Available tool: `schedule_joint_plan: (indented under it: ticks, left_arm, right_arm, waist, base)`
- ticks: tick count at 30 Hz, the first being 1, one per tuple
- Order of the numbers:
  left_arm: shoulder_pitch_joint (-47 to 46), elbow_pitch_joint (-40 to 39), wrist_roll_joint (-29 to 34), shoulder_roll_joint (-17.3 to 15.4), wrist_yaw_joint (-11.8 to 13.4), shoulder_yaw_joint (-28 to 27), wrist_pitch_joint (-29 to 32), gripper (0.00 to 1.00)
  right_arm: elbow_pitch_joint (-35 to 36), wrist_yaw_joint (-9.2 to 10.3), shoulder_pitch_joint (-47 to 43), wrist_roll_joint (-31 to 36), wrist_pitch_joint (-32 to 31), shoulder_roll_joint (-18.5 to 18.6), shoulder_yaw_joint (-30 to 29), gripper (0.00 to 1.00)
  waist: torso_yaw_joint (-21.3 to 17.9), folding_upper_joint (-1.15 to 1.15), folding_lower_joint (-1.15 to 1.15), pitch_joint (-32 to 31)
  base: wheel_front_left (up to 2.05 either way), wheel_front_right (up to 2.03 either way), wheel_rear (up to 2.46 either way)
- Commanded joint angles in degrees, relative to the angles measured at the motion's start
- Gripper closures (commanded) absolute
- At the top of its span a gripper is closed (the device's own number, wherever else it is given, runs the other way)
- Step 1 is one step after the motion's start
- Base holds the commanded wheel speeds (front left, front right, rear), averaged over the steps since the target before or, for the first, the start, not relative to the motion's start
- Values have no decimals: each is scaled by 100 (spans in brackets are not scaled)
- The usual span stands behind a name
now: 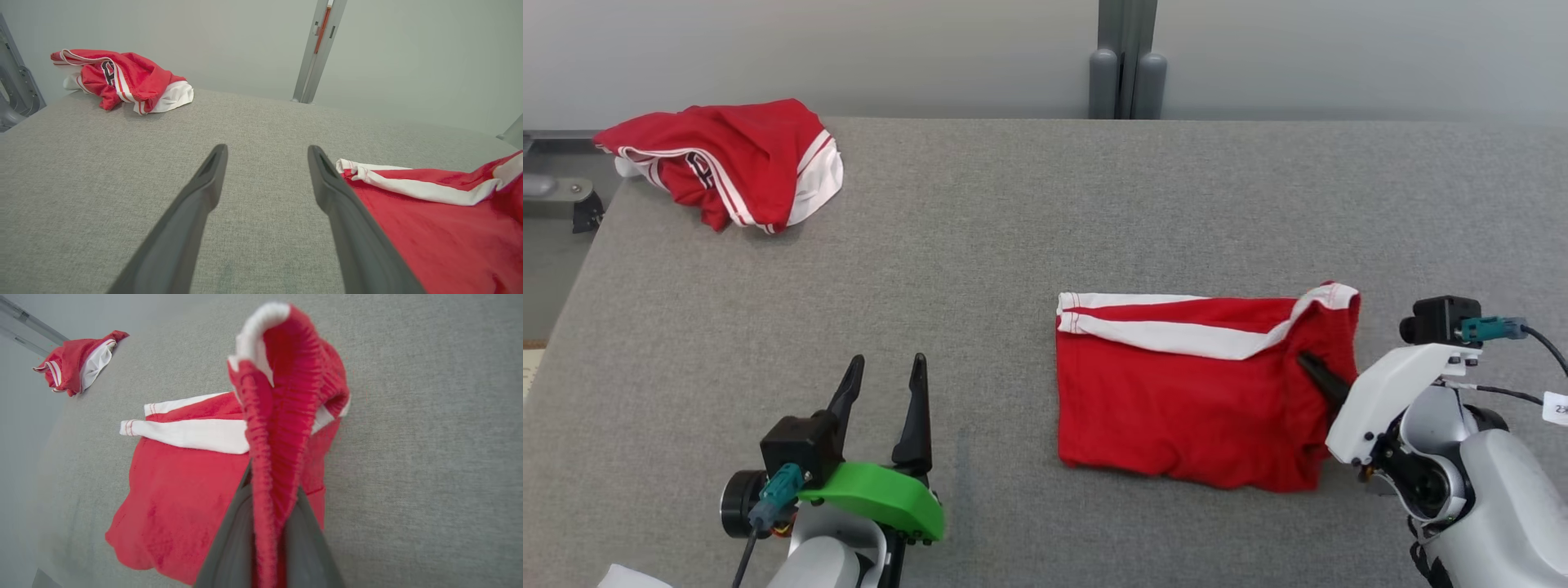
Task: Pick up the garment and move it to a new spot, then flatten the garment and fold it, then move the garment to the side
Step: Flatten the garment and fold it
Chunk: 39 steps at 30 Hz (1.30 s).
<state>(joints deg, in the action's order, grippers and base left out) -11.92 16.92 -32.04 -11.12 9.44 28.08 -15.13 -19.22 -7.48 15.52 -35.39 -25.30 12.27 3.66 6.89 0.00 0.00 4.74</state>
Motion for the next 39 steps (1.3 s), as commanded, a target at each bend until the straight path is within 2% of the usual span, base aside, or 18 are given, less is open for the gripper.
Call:
schedule_joint_plan:
  ticks: [1, 7, 16, 18, 19, 20, 21, 22, 31, 39]
  left_arm:
    - [-81, 7, 23, 13, -14, 9, 0, 0]
    - [-98, 28, 14, 46, -31, 52, 3, 0]
    - [-118, 80, 19, 143, -67, 100, 2, 0]
    - [-125, 98, 24, 173, -78, 110, 1, 0]
    - [-123, 104, 26, 180, -79, 111, 1, 0]
    - [-116, 109, 28, 188, -74, 108, 1, 0]
    - [-110, 115, 28, 193, -78, 104, 1, 0]
    - [-105, 121, 29, 196, -83, 97, 1, 0]
    - [-68, 101, 79, 237, -105, 33, 0, 0]
    - [-128, 49, 186, 295, -139, -10, 0, 0]
  right_arm:
    - [116, -3, -48, -76, -40, -74, 54, 100]
    - [214, -3, 98, -178, -118, -434, 274, 100]
    - [-401, -3, 428, -28, 6, -759, 538, 100]
    - [-601, -3, 520, 21, 87, -804, 555, 75]
    - [-676, -3, 554, 29, 127, -828, 570, 72]
    - [-775, -3, 610, 21, 172, -851, 585, 56]
    - [-844, -3, 651, 6, 204, -869, 603, 30]
    - [-923, -3, 700, -13, 249, -885, 639, 0]
    - [-900, -3, 920, -575, 517, -925, 1149, 0]
    - [-471, -3, 867, -537, 1141, -821, 969, 0]
  waist:
    - [81, 0, 0, -14]
    - [334, 0, 0, -5]
    - [729, 0, 0, 25]
    - [790, 0, 0, 24]
    - [808, 0, 0, 22]
    - [827, 0, 0, 19]
    - [839, 0, 0, 16]
    - [850, 0, 0, 12]
    - [774, 0, 0, 0]
    - [531, 0, 0, -35]
  base:
    - [0, 0, 0]
    - [0, 0, 0]
    - [0, 0, 0]
    - [0, 0, 0]
    - [0, 0, 0]
    - [0, 0, 0]
    - [0, 0, 0]
    - [0, 0, 0]
    - [0, 0, 0]
    - [0, 0, 0]
